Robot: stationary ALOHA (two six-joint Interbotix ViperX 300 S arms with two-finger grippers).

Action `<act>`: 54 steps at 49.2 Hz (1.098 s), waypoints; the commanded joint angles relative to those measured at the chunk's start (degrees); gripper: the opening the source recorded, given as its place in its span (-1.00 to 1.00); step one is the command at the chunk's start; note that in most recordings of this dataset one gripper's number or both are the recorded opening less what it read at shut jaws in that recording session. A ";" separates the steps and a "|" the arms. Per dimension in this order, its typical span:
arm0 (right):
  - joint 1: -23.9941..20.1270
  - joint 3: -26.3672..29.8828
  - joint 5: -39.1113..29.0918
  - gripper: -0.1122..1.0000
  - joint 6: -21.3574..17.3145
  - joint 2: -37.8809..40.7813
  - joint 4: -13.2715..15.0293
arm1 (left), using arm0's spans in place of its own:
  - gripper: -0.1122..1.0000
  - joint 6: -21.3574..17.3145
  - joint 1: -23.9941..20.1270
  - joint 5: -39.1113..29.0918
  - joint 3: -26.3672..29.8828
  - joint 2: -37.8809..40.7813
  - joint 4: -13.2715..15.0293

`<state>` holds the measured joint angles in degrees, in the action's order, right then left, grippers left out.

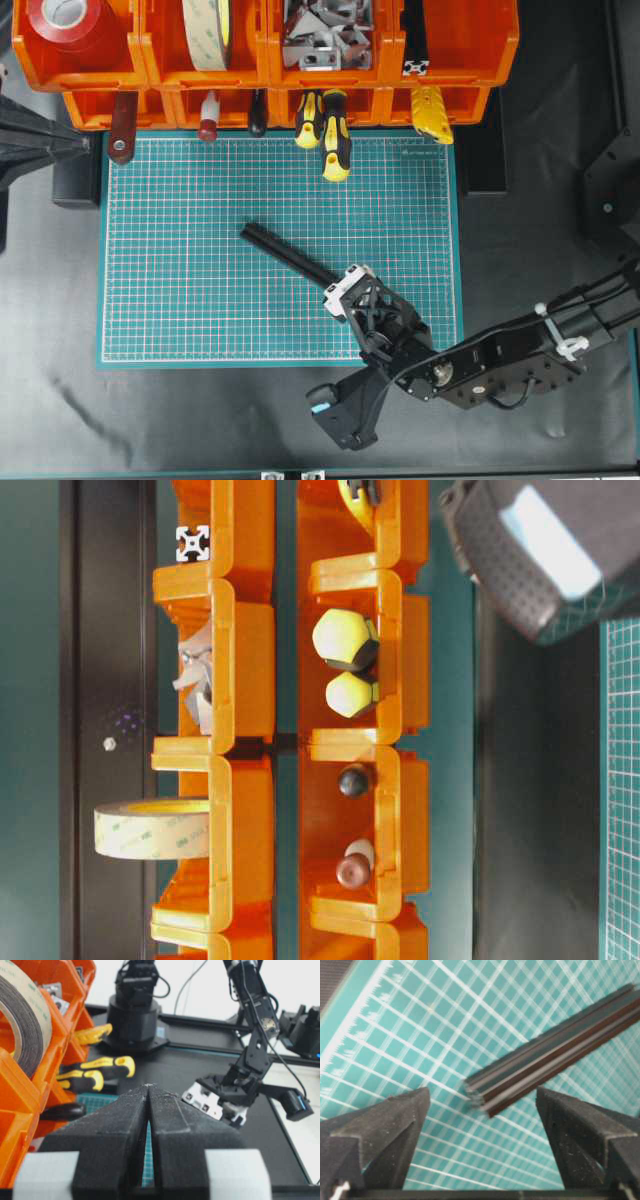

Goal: Pick frame from container rack with right arm.

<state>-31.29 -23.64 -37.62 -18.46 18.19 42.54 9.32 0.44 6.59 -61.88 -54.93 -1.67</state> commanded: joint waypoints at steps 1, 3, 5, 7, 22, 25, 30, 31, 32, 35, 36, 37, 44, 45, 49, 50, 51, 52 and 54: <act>0.00 0.26 0.79 0.71 -2.20 -2.55 -0.62 | -0.80 0.09 0.09 0.18 0.44 0.18 -0.18; 0.00 0.18 0.79 0.71 -3.34 -2.90 -0.62 | -0.80 0.09 0.09 0.18 0.44 0.26 -0.18; 0.00 0.18 0.79 0.71 -4.48 -3.34 -0.62 | -0.80 0.18 0.09 0.18 0.35 0.18 -0.18; -0.09 0.18 0.62 0.71 -5.62 -3.78 -0.62 | -0.80 0.09 0.09 0.26 0.35 0.26 -0.18; 1.32 -1.23 0.26 0.71 -18.63 -10.55 -0.62 | -0.80 0.18 0.09 0.26 0.26 -0.09 -0.18; 2.02 -2.20 0.88 0.71 -21.71 -12.66 -0.44 | -0.80 0.18 0.09 0.18 0.26 -0.18 -0.18; 2.90 -4.66 2.90 0.71 -26.19 -16.26 0.09 | -0.80 0.18 0.18 0.18 0.26 -0.18 -0.18; 2.99 -5.19 3.43 0.71 -26.98 -16.96 0.18 | -0.80 0.18 0.18 0.18 0.26 -0.18 -0.18; 3.16 -5.71 3.96 0.71 -27.77 -17.75 0.26 | -0.80 0.18 0.18 0.18 0.26 -0.18 -0.18; 3.52 -7.21 5.36 0.71 -29.71 -19.86 0.44 | -0.80 0.18 0.35 0.18 0.26 -0.18 -0.18; 3.69 -7.91 6.06 0.71 -30.50 -20.83 0.44 | -0.80 0.18 0.35 0.26 0.26 -0.09 -0.18; 3.78 -8.35 6.50 0.71 -31.03 -21.62 0.44 | -0.80 0.18 0.44 0.18 0.26 -0.09 -0.18; 3.96 -11.51 8.61 0.71 -34.45 -25.93 0.44 | -0.80 0.18 0.62 0.18 0.18 -0.09 -0.18; 4.04 -12.04 8.70 0.71 -34.89 -26.54 0.44 | -0.80 0.18 0.70 0.18 0.18 -0.09 -0.18; 3.96 -14.24 9.23 0.71 -36.74 -28.39 0.35 | -0.80 0.18 0.70 0.18 0.18 -0.18 -0.18; 3.96 -14.85 9.32 0.71 -37.27 -28.83 0.35 | -0.80 0.18 0.70 0.18 0.18 -0.18 -0.18; 3.96 -15.38 9.49 0.71 -37.79 -29.27 0.35 | -0.80 0.18 0.70 0.18 0.09 -0.18 -0.18; 3.96 -15.82 9.67 0.71 -38.41 -29.62 0.26 | -0.80 0.18 0.70 0.18 0.18 -0.09 -0.18; 3.96 -16.70 10.11 0.71 -39.46 -30.32 0.35 | -0.80 0.18 0.70 0.26 0.09 -0.18 -0.18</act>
<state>-27.16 -39.29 -28.74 -56.34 -9.58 42.63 9.40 1.05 6.50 -62.40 -55.37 -1.67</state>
